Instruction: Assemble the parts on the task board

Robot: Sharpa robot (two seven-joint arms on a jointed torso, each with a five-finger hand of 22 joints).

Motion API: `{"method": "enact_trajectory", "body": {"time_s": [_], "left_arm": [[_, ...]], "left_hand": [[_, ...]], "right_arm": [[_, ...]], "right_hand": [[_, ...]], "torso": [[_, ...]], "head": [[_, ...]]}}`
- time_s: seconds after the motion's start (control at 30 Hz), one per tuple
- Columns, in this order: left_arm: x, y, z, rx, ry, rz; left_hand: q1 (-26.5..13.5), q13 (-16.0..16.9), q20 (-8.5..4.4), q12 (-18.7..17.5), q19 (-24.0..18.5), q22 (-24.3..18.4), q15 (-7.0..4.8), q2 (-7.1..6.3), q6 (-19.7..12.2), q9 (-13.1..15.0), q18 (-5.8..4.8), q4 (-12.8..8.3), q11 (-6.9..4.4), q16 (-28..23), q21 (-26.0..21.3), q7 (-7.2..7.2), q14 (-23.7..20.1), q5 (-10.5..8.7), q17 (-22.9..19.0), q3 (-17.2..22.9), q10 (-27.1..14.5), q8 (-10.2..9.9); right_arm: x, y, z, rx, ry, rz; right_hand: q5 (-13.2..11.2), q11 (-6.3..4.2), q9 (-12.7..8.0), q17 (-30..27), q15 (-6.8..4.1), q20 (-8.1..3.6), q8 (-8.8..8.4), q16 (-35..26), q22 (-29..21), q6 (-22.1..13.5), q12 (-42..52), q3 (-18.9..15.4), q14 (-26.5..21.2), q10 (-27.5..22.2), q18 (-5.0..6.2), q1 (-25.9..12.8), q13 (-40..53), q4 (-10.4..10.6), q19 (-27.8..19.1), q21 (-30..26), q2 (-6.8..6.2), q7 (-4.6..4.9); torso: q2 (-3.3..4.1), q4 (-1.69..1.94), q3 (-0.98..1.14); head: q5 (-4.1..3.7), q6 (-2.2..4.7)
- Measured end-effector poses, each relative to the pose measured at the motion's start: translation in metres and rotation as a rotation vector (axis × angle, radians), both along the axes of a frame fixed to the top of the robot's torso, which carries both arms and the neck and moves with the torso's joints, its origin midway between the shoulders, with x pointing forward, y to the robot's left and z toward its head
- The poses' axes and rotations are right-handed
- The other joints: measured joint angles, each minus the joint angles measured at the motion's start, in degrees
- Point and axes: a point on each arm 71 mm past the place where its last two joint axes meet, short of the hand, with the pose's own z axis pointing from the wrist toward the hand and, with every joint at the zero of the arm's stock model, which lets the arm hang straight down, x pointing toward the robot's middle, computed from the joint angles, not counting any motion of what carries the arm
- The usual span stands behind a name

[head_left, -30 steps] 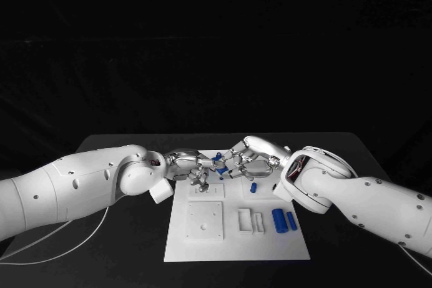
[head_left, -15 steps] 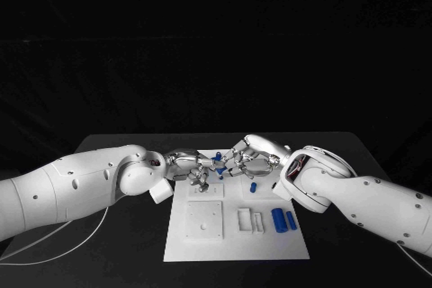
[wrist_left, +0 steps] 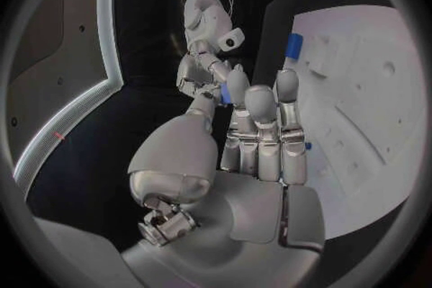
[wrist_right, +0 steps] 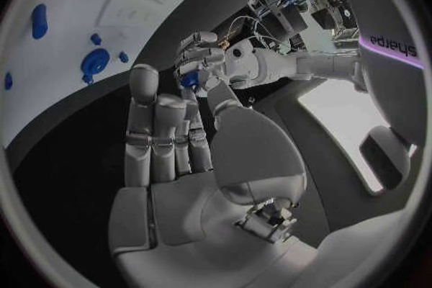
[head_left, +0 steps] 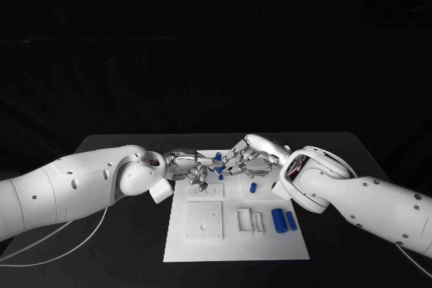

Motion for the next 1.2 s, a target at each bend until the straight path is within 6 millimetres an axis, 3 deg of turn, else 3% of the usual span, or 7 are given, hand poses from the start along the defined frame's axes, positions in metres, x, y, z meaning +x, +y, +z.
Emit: {"method": "enact_trajectory", "body": {"time_s": [0.13,0.3,0.6,0.77,1.2], "left_arm": [[0.0004,0.0004,-0.0003,0.003,-0.002,0.009],[0.0007,0.0003,-0.0006,0.011,-0.008,0.016],[0.0006,-0.0006,-0.0001,0.025,-0.024,0.016],[0.0005,-0.0014,0.0005,0.026,-0.031,0.012],[0.0005,-0.0014,0.0009,0.028,-0.04,0.009]], "left_hand": [[-0.07,0.0,0.0,0.0,0.0,0.0,0.0,-0.07,0.02,0.33,0.01,0.07,-0.11,0.0,-0.25,0.01,-0.01,-0.01,-0.1,0.41,-0.1,-0.01],[0.25,-0.01,0.0,-0.33,0.0,-0.01,-0.09,-0.36,0.03,0.55,0.0,0.0,-0.12,0.0,-0.25,0.02,-0.12,-0.12,-0.16,0.49,-0.11,-0.1],[0.58,-0.07,0.0,-0.6,0.0,-0.01,-0.07,-0.5,0.03,0.28,0.0,0.1,-0.21,-0.22,-0.24,0.02,-0.31,-0.23,-0.23,0.63,-0.2,-0.34],[0.72,-0.08,0.0,-0.6,0.0,-0.01,-0.07,-0.36,0.03,0.25,0.0,0.13,-0.21,-0.22,-0.24,0.03,-0.34,-0.29,-0.22,0.67,-0.2,-0.43],[0.73,-0.08,0.0,-0.6,0.0,-0.02,0.03,-0.35,0.03,0.2,0.01,0.13,-0.21,-0.22,-0.24,0.03,-0.42,-0.11,-0.22,0.66,-0.2,-0.21]], "right_arm": [[0.0001,0.0004,-0.0001,-0.009,-0.005,-0.008],[0.0006,0.0009,-0.0006,-0.022,-0.006,-0.018],[0.0011,0.0014,-0.0039,-0.041,0.001,-0.029],[0.0022,0.0002,-0.0061,-0.051,0.008,-0.037],[0.0034,-0.0011,-0.0096,-0.065,0.021,-0.045]], "right_hand": [[0.21,0.0,-0.04,0.12,-0.01,0.0,-0.03,0.0,-0.09,0.12,0.0,-1.87,0.01,0.0,0.0,-0.47,0.0,0.81,0.0,0.0,-0.48,-0.12],[-0.46,0.0,0.01,0.06,-0.01,0.01,-0.03,0.0,-0.67,0.16,-0.74,-5.07,0.01,0.0,0.0,-1.0,-0.48,3.52,0.0,-0.06,-1.01,-0.16],[-0.91,0.83,-0.06,-0.46,0.2,0.01,0.27,-0.92,-2.24,-4.93,-1.56,-9.56,-0.2,-0.84,0.0,0.38,-1.43,9.29,0.0,-1.55,-2.39,1.49],[-0.91,0.84,-0.08,-0.49,0.2,0.02,0.26,-1.12,-2.77,-5.21,-1.56,-10.0,-0.2,-0.84,-0.01,1.13,-1.79,11.18,0.0,-1.55,-3.09,1.6],[-1.13,0.84,-0.07,-0.46,0.2,0.02,0.26,-1.12,-2.81,-4.74,-1.56,-9.57,-0.2,-0.83,-0.06,2.03,-1.72,10.89,0.0,-1.55,-2.21,1.26]], "torso": [[0.0,0.0,0.0],[0.0,0.01,0.0],[0.0,-0.01,0.0],[0.0,-0.01,0.01],[0.0,-0.02,0.03]], "head": [[-0.08,0.0],[-0.12,0.03],[-0.17,0.11],[-0.21,0.12],[-0.18,-0.06]]}}
